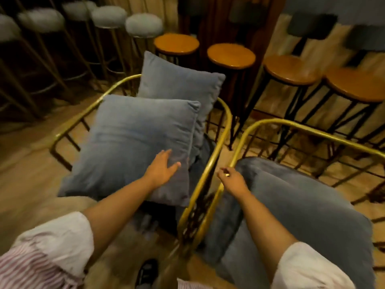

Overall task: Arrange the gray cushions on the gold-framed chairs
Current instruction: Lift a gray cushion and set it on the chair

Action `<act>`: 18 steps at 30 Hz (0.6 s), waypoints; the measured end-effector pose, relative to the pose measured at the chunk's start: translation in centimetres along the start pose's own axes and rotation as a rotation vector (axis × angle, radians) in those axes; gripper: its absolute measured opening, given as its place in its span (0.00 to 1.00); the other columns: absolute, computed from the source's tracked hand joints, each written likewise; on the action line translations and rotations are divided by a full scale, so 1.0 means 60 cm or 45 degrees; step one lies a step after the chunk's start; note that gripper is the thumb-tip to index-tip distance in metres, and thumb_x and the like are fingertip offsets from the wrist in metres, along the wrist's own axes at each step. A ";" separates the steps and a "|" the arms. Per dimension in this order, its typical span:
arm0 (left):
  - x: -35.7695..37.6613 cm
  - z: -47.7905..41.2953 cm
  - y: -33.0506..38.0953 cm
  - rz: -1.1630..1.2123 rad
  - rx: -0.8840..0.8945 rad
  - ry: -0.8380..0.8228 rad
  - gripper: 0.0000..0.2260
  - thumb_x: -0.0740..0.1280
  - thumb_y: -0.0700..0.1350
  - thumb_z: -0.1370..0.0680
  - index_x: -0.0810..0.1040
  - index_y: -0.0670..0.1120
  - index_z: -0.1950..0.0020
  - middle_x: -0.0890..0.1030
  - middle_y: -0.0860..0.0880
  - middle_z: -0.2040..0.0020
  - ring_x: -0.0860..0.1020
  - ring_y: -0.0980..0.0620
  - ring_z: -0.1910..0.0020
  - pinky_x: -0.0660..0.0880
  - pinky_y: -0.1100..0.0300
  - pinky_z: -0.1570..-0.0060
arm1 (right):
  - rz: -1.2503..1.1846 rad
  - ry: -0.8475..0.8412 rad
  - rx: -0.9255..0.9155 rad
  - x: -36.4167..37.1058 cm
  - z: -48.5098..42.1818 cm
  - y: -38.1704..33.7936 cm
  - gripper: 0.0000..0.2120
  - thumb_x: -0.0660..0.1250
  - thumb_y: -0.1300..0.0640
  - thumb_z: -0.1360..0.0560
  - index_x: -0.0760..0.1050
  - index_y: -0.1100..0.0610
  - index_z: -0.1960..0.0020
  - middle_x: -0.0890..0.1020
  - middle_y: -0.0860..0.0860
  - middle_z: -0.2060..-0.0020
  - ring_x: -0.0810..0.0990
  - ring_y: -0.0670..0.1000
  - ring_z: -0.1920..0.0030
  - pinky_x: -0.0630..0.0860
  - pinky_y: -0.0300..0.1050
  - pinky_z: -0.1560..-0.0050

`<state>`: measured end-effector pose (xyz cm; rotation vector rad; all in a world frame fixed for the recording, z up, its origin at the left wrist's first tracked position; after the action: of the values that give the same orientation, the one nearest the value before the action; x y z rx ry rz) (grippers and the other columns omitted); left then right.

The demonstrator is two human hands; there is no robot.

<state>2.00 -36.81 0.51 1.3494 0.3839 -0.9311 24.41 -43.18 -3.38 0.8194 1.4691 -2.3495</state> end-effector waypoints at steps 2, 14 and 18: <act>-0.064 -0.029 -0.062 0.052 -0.094 0.087 0.29 0.64 0.50 0.22 0.60 0.42 0.24 0.61 0.40 0.23 0.58 0.42 0.23 0.58 0.47 0.26 | -0.056 -0.032 -0.027 0.049 -0.041 -0.062 0.20 0.65 0.53 0.23 0.73 0.64 0.35 0.80 0.58 0.44 0.78 0.57 0.43 0.72 0.44 0.45; -0.288 -0.223 -0.336 0.516 -0.595 0.262 0.25 0.60 0.50 0.20 0.62 0.40 0.26 0.66 0.41 0.26 0.66 0.42 0.27 0.63 0.59 0.33 | -0.190 0.064 0.271 0.251 -0.238 -0.235 0.55 0.69 0.29 0.38 0.40 0.42 0.23 0.40 0.54 0.22 0.41 0.62 0.22 0.44 0.64 0.25; -0.262 -0.271 -0.424 0.634 -0.606 0.273 0.49 0.63 0.76 0.37 0.62 0.47 0.25 0.67 0.44 0.26 0.67 0.41 0.28 0.63 0.49 0.27 | -0.119 0.086 0.260 0.254 -0.261 -0.198 0.58 0.69 0.28 0.41 0.37 0.40 0.24 0.40 0.52 0.21 0.41 0.62 0.22 0.45 0.64 0.25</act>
<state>-22.27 -14.77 -8.57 1.0314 0.3784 -0.2559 11.42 -22.61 -8.59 0.9052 1.3353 -2.5984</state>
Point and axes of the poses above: each hand's wrist, its own z-axis away from the middle knuckle, its own x-axis out of the palm, y = z × x, the point moved 4 cm from there along -z, towards the middle knuckle
